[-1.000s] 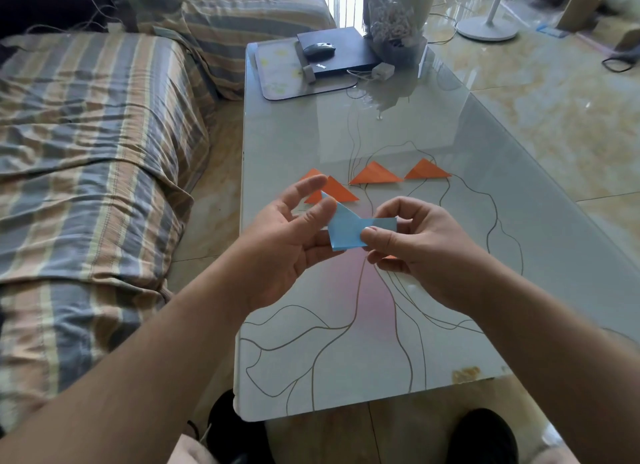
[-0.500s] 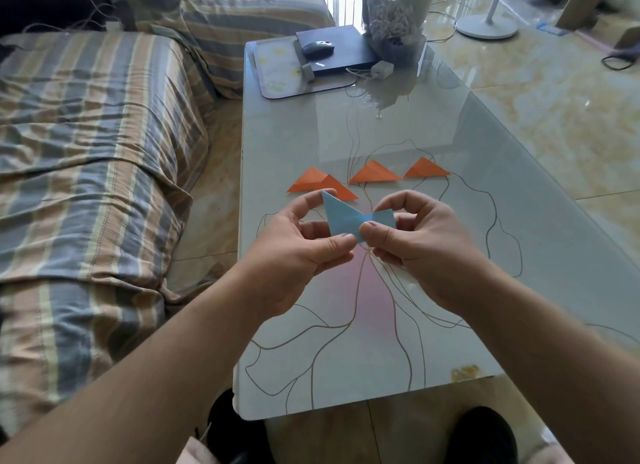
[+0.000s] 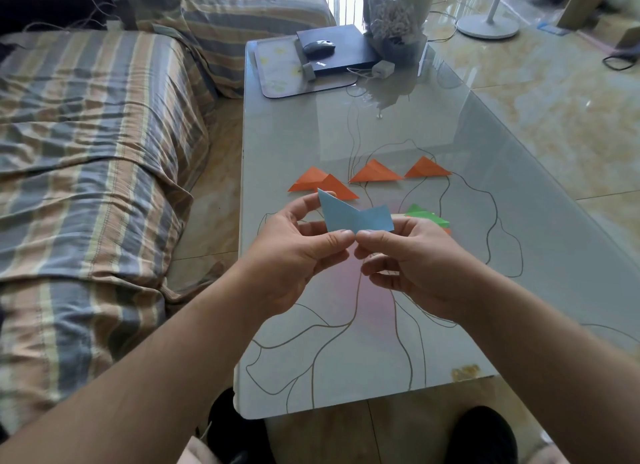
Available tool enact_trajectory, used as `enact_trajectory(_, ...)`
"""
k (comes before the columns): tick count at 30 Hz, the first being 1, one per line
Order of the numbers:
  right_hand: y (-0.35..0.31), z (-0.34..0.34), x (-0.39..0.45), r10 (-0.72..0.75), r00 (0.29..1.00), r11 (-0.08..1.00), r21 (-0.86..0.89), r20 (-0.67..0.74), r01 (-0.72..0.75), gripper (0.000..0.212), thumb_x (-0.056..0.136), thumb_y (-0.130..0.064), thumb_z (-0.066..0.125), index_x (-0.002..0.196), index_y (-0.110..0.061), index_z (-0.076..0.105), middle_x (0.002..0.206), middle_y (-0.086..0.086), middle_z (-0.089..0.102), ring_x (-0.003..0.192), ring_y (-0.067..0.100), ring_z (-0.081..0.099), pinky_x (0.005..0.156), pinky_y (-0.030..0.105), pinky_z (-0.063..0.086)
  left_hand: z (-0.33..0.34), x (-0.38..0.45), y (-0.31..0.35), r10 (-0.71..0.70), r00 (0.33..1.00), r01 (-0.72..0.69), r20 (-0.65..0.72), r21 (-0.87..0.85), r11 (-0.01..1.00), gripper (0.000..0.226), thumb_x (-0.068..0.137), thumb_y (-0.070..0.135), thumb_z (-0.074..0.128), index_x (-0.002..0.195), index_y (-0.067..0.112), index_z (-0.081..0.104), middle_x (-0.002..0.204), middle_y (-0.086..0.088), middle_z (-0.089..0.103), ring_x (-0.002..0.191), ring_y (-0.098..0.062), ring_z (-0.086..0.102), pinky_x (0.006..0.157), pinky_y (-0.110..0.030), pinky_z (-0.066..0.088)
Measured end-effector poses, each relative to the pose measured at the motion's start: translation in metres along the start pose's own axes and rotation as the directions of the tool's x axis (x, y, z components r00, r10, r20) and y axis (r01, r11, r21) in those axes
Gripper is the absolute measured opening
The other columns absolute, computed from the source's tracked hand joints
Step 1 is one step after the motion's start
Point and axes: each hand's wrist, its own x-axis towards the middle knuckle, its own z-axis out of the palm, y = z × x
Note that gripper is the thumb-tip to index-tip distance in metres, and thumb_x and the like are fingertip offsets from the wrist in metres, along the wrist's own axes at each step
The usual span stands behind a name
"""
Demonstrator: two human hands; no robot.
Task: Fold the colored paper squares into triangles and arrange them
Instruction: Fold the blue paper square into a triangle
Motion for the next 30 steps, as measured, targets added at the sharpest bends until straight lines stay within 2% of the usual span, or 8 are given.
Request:
enact_trajectory(4,0.001,0.001,0.001,-0.009,0.999,1.000,0.011,-0.035,0.010,0.012,0.095,-0.024,0.072,0.103,-0.015,0.075,0.084,0.005,0.073,0.070,0.019,0.066,0.073,0.034,0.052,-0.002,0.001,-0.002,-0.010,1.000,0.011,-0.011,0.040,0.999,0.071,0.069,0.010,0.082,0.134,0.020,0.058,0.108,-0.012,0.077,0.093,-0.021,0.076,0.074,-0.028,0.059)
enact_trajectory(6,0.002,0.001,0.002,-0.017,0.998,1.000,0.020,-0.057,0.018,0.016,0.096,-0.023,0.072,0.106,-0.012,0.075,0.082,0.004,0.073,0.069,0.017,0.066,0.074,0.034,0.052,-0.002,0.001,-0.003,-0.024,1.000,0.024,-0.009,0.047,0.999,0.064,0.069,0.013,0.083,0.129,0.020,0.061,0.105,-0.009,0.078,0.089,-0.018,0.075,0.074,-0.028,0.059)
enact_trajectory(9,0.002,0.002,0.002,-0.045,0.995,0.999,0.009,-0.094,0.046,0.012,0.097,-0.022,0.071,0.104,-0.013,0.075,0.080,0.002,0.072,0.067,0.015,0.065,0.072,0.033,0.052,-0.001,0.000,-0.005,-0.056,0.998,0.054,0.025,0.079,0.995,0.044,0.085,0.007,0.077,0.126,0.014,0.064,0.093,-0.004,0.077,0.075,-0.013,0.071,0.074,-0.029,0.061)
enact_trajectory(12,0.003,0.002,0.002,-0.047,0.994,0.999,0.018,-0.101,0.049,0.013,0.096,-0.023,0.071,0.104,-0.014,0.075,0.080,0.001,0.073,0.068,0.015,0.065,0.071,0.032,0.052,0.000,0.002,-0.010,-0.038,0.999,0.036,0.018,0.097,0.995,0.032,0.092,0.003,0.071,0.123,0.011,0.067,0.087,-0.003,0.075,0.073,-0.012,0.068,0.073,-0.028,0.061)
enact_trajectory(16,0.005,0.005,-0.001,-0.045,0.997,0.999,0.028,-0.067,0.047,0.012,0.093,-0.021,0.074,0.104,-0.015,0.076,0.083,0.002,0.074,0.071,0.016,0.065,0.077,0.034,0.054,0.001,0.004,-0.016,-0.043,0.999,0.042,0.009,0.119,0.992,0.018,0.095,0.005,0.067,0.112,0.005,0.073,0.086,-0.011,0.069,0.069,-0.013,0.064,0.072,-0.030,0.059)
enact_trajectory(18,0.005,0.005,-0.002,-0.033,0.997,0.999,0.034,-0.069,0.036,0.013,0.093,-0.022,0.074,0.104,-0.015,0.075,0.082,0.002,0.074,0.071,0.016,0.066,0.079,0.036,0.054,0.001,0.004,-0.017,-0.052,0.999,0.050,0.010,0.144,0.988,0.014,0.096,0.009,0.066,0.107,0.005,0.074,0.086,-0.012,0.067,0.068,-0.013,0.063,0.072,-0.031,0.059)
enact_trajectory(22,0.005,0.004,-0.001,-0.027,0.997,0.999,0.032,-0.072,0.030,0.017,0.092,-0.026,0.075,0.105,-0.015,0.075,0.079,0.002,0.072,0.072,0.018,0.067,0.078,0.036,0.055,0.000,0.004,-0.018,-0.037,0.999,0.033,0.011,0.205,0.978,0.013,0.098,0.017,0.066,0.096,0.008,0.075,0.075,-0.005,0.064,0.069,-0.014,0.061,0.073,-0.031,0.059)
enact_trajectory(30,0.006,0.005,0.000,-0.055,0.995,0.997,0.046,-0.084,0.059,0.019,0.093,-0.025,0.074,0.108,-0.014,0.075,0.081,0.003,0.073,0.070,0.017,0.067,0.073,0.033,0.053,0.001,0.005,-0.023,0.098,0.995,-0.100,0.019,0.185,0.978,0.015,0.098,0.016,0.066,0.107,0.008,0.075,0.076,-0.002,0.065,0.075,-0.015,0.061,0.077,-0.031,0.057)
